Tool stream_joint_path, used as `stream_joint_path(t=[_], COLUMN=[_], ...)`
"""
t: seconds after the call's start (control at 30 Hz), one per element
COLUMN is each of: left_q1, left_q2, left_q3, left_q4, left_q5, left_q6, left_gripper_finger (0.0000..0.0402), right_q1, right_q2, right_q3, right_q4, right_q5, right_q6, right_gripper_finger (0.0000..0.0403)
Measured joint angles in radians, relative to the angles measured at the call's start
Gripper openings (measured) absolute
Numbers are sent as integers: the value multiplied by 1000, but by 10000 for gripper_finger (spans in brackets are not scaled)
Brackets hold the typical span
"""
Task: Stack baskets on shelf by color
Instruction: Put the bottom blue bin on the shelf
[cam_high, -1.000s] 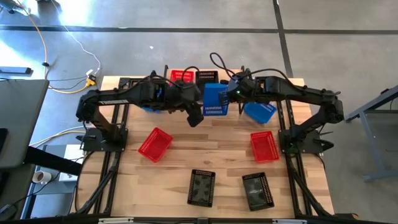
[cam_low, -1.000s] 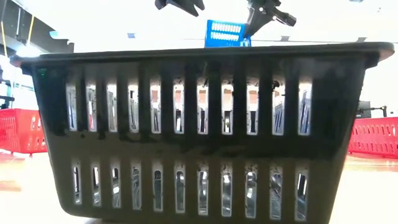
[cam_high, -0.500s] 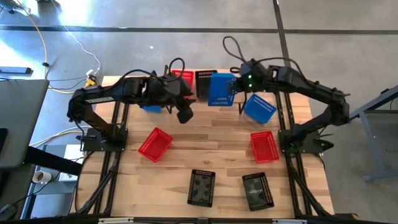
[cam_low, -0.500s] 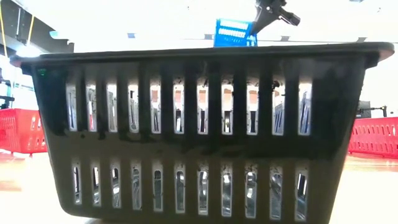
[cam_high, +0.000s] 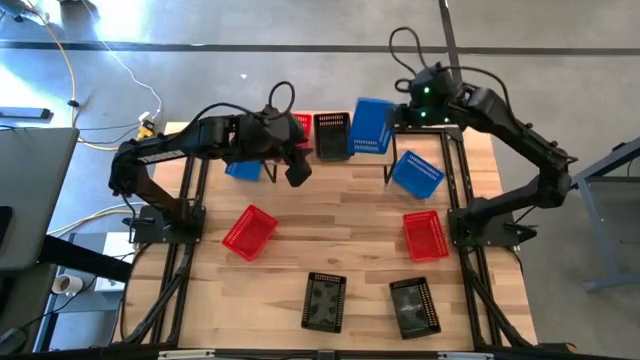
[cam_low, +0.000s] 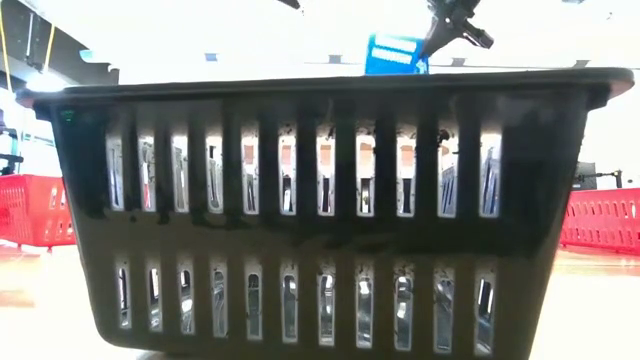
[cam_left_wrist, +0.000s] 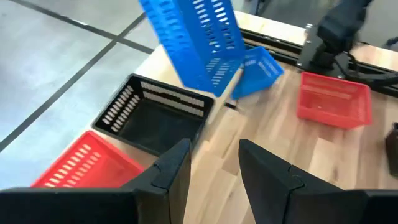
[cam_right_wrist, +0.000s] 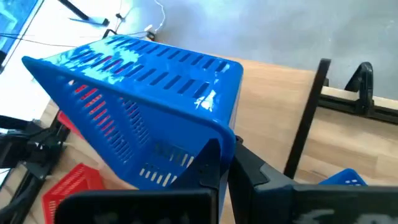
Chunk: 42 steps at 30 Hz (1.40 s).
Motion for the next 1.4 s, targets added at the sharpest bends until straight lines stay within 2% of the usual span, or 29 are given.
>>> stream_joint_path(t=[0.13, 0.27, 0.4, 0.53, 1.0, 1.4], left_q1=[28, 46, 61, 66, 67, 103], left_q2=[0, 0, 0, 0, 1, 1], left_q3=[0, 0, 0, 0, 0, 0], left_q4=[0, 0, 0, 0, 0, -8], left_q5=[0, 0, 0, 0, -11, -14], left_q6=[0, 0, 0, 0, 55, 131], left_gripper_finger=[127, 127, 127, 127, 127, 127], right_q1=[-91, -166, -231, -271, -218, -174], right_q2=[5, 5, 8, 16, 116, 133], right_q3=[0, 0, 0, 0, 0, 0], right_q4=[0, -1, -16, -31, -65, -54], right_q5=[-118, -189, -247, -257, -264, -273], right_q6=[-56, -109, -146, -159, -136, -97], right_gripper_finger=[0, 0, 0, 0, 0, 0])
